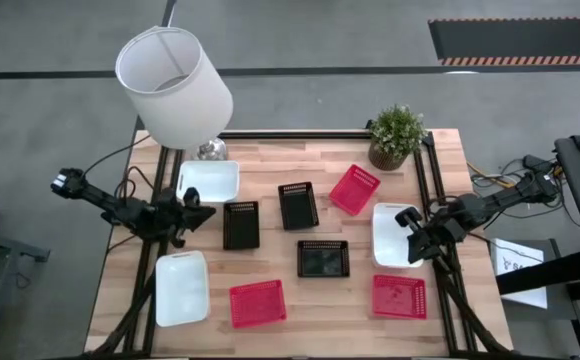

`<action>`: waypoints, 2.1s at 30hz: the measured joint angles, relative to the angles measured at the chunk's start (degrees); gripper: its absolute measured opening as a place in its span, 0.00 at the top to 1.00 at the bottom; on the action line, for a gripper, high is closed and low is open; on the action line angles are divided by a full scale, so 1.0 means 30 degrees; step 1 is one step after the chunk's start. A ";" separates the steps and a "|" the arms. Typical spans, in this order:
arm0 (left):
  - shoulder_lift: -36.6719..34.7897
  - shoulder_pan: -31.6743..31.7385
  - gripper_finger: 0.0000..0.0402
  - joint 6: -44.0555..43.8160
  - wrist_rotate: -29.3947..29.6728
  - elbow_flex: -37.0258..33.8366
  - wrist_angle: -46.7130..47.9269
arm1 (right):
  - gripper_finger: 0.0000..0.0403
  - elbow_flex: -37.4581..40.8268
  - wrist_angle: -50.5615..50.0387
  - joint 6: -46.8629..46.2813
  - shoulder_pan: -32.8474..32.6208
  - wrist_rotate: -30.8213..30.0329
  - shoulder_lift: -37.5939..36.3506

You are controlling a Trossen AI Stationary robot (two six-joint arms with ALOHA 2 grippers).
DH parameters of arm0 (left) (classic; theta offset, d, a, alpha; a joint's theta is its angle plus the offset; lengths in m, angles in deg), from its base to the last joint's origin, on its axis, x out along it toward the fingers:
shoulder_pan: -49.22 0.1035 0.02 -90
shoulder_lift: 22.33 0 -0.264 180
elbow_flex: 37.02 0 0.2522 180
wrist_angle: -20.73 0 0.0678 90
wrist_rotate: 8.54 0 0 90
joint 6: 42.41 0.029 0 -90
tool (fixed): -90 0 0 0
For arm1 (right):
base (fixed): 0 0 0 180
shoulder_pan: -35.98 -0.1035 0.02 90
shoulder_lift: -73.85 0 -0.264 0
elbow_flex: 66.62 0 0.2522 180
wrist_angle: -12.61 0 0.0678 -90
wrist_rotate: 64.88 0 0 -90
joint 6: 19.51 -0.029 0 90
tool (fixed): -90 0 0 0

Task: Stack baskets by color
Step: Stack the bottom white bin on top of the top white bin

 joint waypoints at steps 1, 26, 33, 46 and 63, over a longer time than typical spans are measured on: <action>0.0034 0.0000 1.00 0.0001 0.0333 0.0000 -0.0078 | 0.98 0.0000 0.0073 0.0000 0.0000 0.0002 0.0020; 0.2040 0.0001 1.00 0.2487 0.3625 0.0119 -0.2640 | 0.98 -0.0991 0.1083 -0.0323 0.0062 -1.3731 0.1023; 0.4319 0.0001 1.00 0.1920 0.4911 0.0934 -0.3592 | 0.98 -0.2969 0.1062 0.2443 0.1179 -1.2969 0.2921; 0.8035 -0.0006 1.00 -0.2146 0.5827 0.5409 -0.0521 | 0.98 -0.3133 0.0725 0.4969 0.3833 -1.2967 0.3373; 1.7441 -0.0105 1.00 -2.3876 -0.2162 1.8610 2.5901 | 0.98 -0.4504 -0.0701 0.5941 0.4233 -1.2975 0.3272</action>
